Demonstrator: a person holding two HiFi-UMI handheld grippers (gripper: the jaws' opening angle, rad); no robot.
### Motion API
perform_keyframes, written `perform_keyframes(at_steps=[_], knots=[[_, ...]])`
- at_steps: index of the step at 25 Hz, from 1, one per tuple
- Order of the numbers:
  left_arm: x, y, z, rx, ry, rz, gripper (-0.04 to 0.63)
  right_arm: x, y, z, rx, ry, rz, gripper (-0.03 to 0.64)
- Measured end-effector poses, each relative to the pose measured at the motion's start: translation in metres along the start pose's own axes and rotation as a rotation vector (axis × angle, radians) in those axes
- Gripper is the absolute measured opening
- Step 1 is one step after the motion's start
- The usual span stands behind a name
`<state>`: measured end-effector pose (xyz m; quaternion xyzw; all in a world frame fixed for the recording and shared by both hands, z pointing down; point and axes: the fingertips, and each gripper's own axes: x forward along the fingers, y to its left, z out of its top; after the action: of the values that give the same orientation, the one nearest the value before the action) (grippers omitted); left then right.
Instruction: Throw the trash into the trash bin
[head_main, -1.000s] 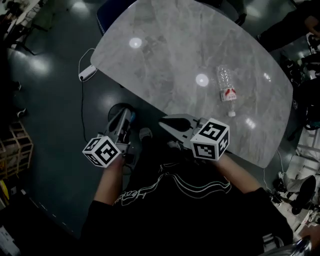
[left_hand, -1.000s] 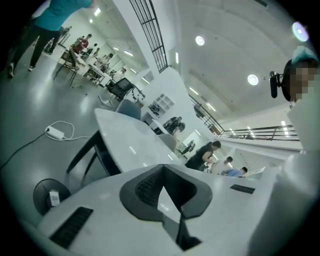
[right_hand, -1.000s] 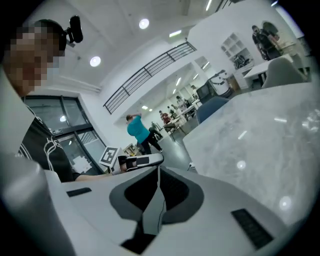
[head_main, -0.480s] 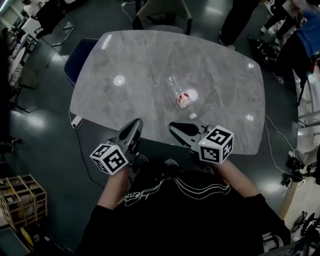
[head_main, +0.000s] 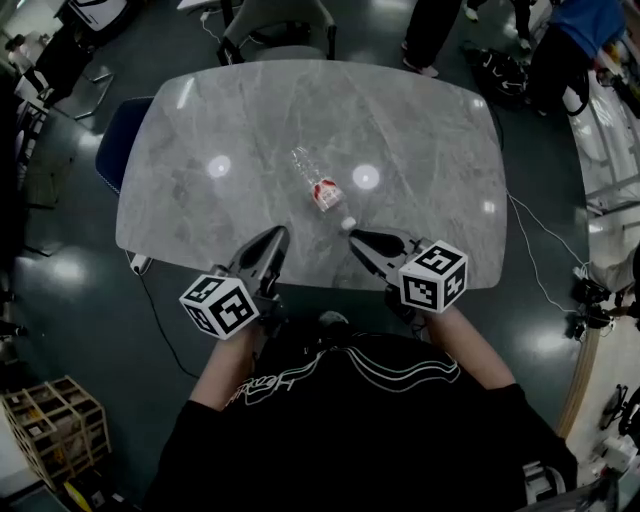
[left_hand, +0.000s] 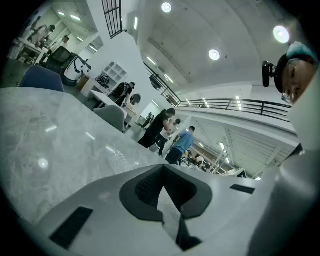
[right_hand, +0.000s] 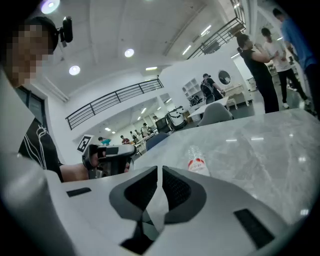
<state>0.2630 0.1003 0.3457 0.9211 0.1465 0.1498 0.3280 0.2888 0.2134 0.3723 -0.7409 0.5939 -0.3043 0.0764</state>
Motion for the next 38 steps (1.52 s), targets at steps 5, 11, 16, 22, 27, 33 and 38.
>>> perform_keyframes(at_steps=[5,11,16,22,27,33,38], knots=[[0.002,-0.004,-0.007,0.021,0.029,0.013,0.006,0.0,-0.026,-0.015,-0.031,0.049,-0.06,0.041],[-0.005,0.007,-0.018,0.01,0.046,0.061,0.006,0.023,-0.059,-0.034,-0.115,0.091,-0.172,0.141],[-0.01,0.015,-0.016,0.008,0.032,0.075,0.006,0.05,-0.082,-0.057,-0.209,0.204,-0.275,0.241],[-0.016,0.019,-0.015,0.003,0.012,0.102,0.006,0.07,-0.11,-0.077,-0.222,0.302,-0.365,0.241],[-0.025,0.028,-0.015,-0.012,-0.013,0.145,0.006,0.077,-0.118,-0.086,-0.21,0.346,-0.376,0.239],[-0.037,0.034,-0.013,-0.022,-0.034,0.174,0.006,0.079,-0.122,-0.088,-0.201,0.337,-0.39,0.184],[-0.044,0.033,-0.014,-0.03,-0.048,0.19,0.006,0.077,-0.122,-0.086,-0.155,0.313,-0.373,0.179]])
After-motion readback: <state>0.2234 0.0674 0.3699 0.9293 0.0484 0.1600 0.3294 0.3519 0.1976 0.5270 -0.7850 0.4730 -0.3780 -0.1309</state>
